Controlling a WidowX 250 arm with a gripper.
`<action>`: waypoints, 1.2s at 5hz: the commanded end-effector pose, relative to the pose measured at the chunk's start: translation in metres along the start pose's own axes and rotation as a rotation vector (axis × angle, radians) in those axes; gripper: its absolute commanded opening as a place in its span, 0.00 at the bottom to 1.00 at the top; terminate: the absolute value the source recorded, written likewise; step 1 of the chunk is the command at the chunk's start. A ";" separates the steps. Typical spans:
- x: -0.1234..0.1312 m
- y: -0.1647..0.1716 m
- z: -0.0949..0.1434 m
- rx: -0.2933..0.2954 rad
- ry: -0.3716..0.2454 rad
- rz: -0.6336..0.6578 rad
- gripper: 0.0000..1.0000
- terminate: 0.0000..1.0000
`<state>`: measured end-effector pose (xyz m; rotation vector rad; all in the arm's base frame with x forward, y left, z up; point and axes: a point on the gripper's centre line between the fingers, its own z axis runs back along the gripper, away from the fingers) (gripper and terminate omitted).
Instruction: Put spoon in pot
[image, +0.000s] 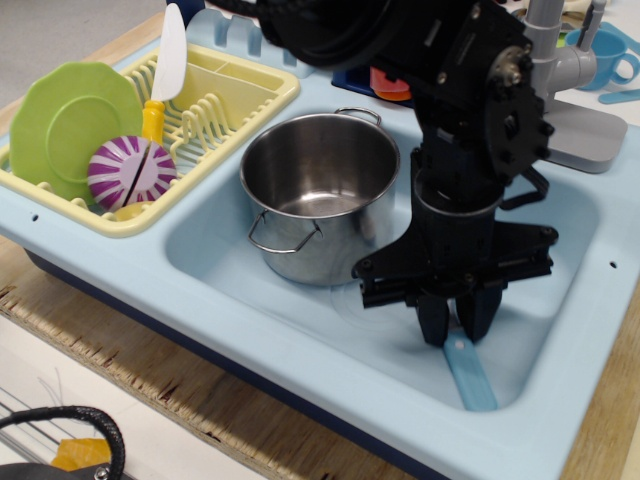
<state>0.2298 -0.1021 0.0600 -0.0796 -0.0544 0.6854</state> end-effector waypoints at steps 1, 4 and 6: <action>-0.006 -0.002 0.032 0.046 -0.047 0.004 0.00 0.00; 0.019 0.012 0.093 0.133 -0.156 -0.040 0.00 0.00; 0.078 0.026 0.117 0.133 -0.197 -0.067 0.00 0.00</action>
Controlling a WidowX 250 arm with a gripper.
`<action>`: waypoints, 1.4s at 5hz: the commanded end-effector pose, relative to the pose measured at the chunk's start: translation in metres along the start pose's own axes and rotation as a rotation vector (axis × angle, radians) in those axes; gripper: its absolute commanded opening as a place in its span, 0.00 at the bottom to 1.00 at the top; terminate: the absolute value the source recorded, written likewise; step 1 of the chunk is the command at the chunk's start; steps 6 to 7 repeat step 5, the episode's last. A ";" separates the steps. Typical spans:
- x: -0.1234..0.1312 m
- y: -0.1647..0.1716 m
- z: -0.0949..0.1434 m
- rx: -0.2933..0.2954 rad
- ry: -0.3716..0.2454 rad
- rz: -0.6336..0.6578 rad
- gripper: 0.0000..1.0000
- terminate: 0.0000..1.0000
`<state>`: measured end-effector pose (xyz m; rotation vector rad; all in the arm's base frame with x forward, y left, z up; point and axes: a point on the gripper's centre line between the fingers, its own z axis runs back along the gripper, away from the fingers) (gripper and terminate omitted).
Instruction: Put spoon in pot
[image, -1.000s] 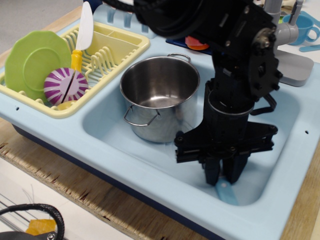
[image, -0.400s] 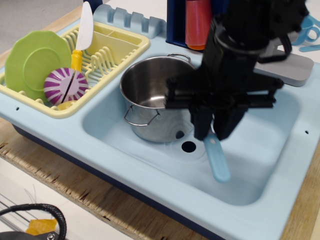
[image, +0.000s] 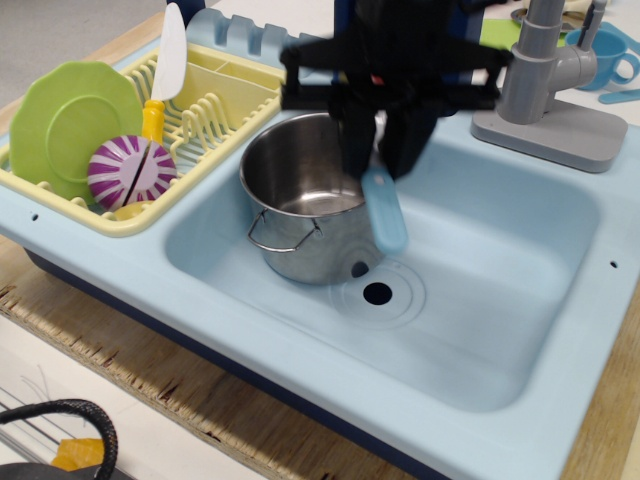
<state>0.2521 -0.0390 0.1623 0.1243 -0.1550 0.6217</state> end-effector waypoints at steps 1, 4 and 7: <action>0.045 0.016 0.003 -0.055 -0.058 -0.042 1.00 0.00; 0.044 0.019 -0.019 -0.087 0.024 -0.025 1.00 0.00; 0.044 0.019 -0.019 -0.087 0.024 -0.025 1.00 1.00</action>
